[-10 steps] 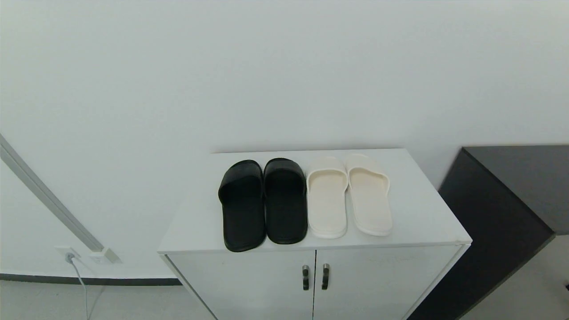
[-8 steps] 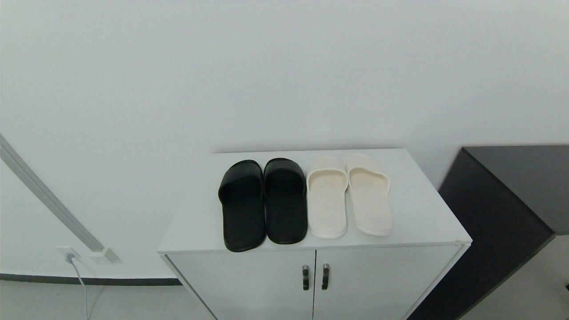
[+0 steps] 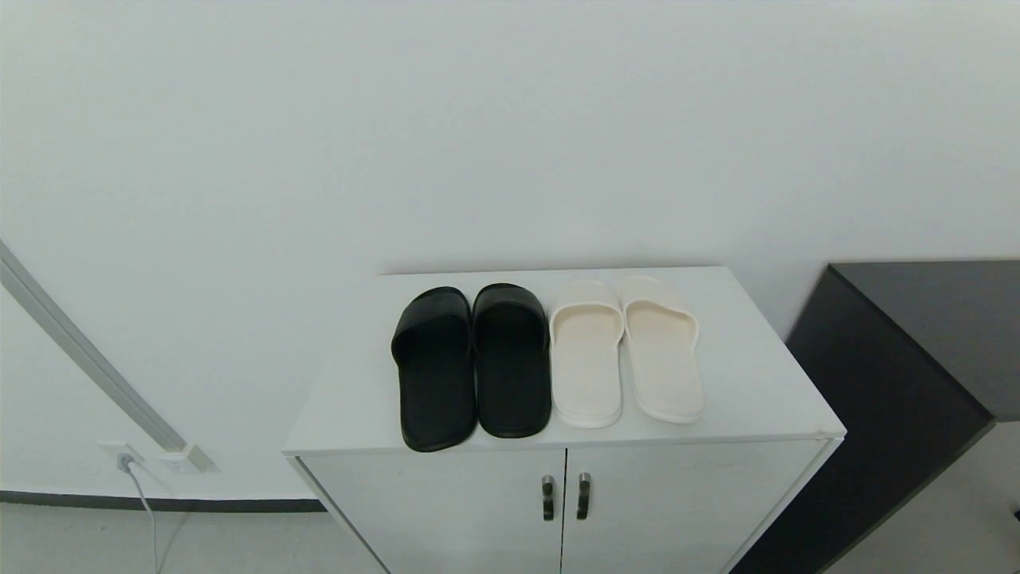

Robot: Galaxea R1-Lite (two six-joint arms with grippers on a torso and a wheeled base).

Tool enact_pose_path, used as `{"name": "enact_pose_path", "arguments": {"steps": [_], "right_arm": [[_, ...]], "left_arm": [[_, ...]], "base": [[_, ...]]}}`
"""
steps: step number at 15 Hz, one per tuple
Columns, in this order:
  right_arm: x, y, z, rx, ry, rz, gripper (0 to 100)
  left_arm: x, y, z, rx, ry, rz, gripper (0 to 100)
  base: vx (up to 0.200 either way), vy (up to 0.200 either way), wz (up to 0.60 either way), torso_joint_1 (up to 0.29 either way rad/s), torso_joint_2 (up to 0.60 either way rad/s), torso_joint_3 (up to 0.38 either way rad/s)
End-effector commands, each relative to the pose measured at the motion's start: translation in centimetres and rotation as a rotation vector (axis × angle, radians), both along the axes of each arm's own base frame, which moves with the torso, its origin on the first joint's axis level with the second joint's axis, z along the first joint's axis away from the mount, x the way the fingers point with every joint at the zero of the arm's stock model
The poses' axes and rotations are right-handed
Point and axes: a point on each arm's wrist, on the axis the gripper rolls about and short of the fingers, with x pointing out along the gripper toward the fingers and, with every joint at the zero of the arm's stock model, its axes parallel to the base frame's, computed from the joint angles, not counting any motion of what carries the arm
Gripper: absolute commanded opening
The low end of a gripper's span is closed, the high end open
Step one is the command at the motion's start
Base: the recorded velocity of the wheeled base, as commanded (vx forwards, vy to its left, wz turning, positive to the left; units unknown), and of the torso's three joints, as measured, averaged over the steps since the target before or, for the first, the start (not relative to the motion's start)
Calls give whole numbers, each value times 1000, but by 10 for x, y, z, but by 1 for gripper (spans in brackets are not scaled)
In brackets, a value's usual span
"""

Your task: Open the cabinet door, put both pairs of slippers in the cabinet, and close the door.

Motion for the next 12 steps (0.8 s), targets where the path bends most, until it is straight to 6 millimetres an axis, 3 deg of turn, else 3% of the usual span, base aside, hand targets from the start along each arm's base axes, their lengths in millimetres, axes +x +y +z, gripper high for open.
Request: {"name": "enact_pose_path", "arguments": {"steps": [1, 3, 4, 6, 8, 12], "right_arm": [[1, 0, 1, -6, 11, -34, 100], [2, -1, 6, 2, 14, -54, 100], [-4, -1, 67, 130, -44, -42, 100], [12, 0, 63, -6, 118, -16, 100], [32, 2, 62, 0, 259, 71, 100], [95, 6, 97, 5, 242, 168, 100]], "left_arm": [[0, 0, 0, 0, 2, 0, 0], [0, 0, 0, 0, 2, 0, 0], [0, 0, 0, 2, 2, 0, 0], [0, 0, 0, 0, 2, 0, 0], [0, 0, 0, 2, 2, 0, 0], [0, 0, 0, 0, 2, 0, 0]], "base": [[0, 0, 0, 0, 0, 0], [0, 0, 0, 0, 0, 0], [0, 0, 0, 0, 0, 0], [0, 0, 0, 0, 0, 0], [0, 0, 0, 0, 0, 0], [0, 0, 0, 0, 0, 0]]}}
